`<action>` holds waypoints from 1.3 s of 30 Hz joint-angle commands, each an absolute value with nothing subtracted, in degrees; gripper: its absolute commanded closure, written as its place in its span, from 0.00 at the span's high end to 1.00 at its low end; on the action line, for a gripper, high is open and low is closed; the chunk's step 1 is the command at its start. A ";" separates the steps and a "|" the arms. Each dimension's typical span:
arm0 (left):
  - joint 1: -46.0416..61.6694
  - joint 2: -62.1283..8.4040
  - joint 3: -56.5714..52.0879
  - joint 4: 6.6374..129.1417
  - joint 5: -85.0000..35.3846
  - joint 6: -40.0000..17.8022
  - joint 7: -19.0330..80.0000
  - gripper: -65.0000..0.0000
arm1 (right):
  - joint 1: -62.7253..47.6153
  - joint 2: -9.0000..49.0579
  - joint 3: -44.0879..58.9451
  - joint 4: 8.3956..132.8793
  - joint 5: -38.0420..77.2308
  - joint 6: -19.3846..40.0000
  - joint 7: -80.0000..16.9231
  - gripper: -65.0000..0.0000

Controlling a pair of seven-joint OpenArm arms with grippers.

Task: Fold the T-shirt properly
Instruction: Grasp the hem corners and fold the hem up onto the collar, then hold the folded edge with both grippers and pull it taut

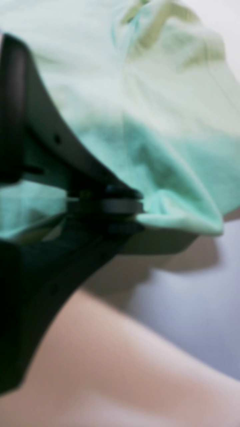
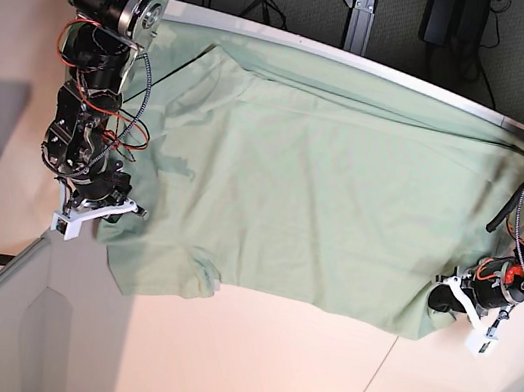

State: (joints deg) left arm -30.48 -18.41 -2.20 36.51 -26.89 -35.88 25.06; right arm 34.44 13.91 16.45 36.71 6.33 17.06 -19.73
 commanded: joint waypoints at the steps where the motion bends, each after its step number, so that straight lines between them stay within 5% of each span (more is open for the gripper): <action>1: -32.23 -19.09 -2.26 37.34 -27.66 -36.71 24.27 0.00 | 35.51 14.26 16.32 38.20 5.98 17.41 -20.88 0.00; 13: -30.72 -23.33 -2.26 41.60 -43.51 -40.00 33.47 0.00 | 27.64 17.34 16.32 59.22 12.19 18.52 -27.73 0.00; 21: -19.03 -28.80 -2.26 61.12 -49.23 -40.00 40.14 0.00 | 16.56 22.15 16.56 72.38 18.92 19.94 -29.45 0.00; 33: -9.61 -32.08 -2.26 72.42 -48.99 -40.00 40.10 0.00 | 7.68 23.64 16.86 77.19 19.05 19.77 -30.04 0.00; 37: -9.52 -32.08 -2.26 72.42 -48.84 -40.00 39.86 0.00 | 7.09 23.64 17.02 77.03 18.87 19.73 -30.04 0.54; 39: -9.52 -32.08 -2.26 72.42 -48.80 -40.00 39.68 0.00 | 7.14 23.64 17.96 77.17 19.16 19.73 -29.91 0.61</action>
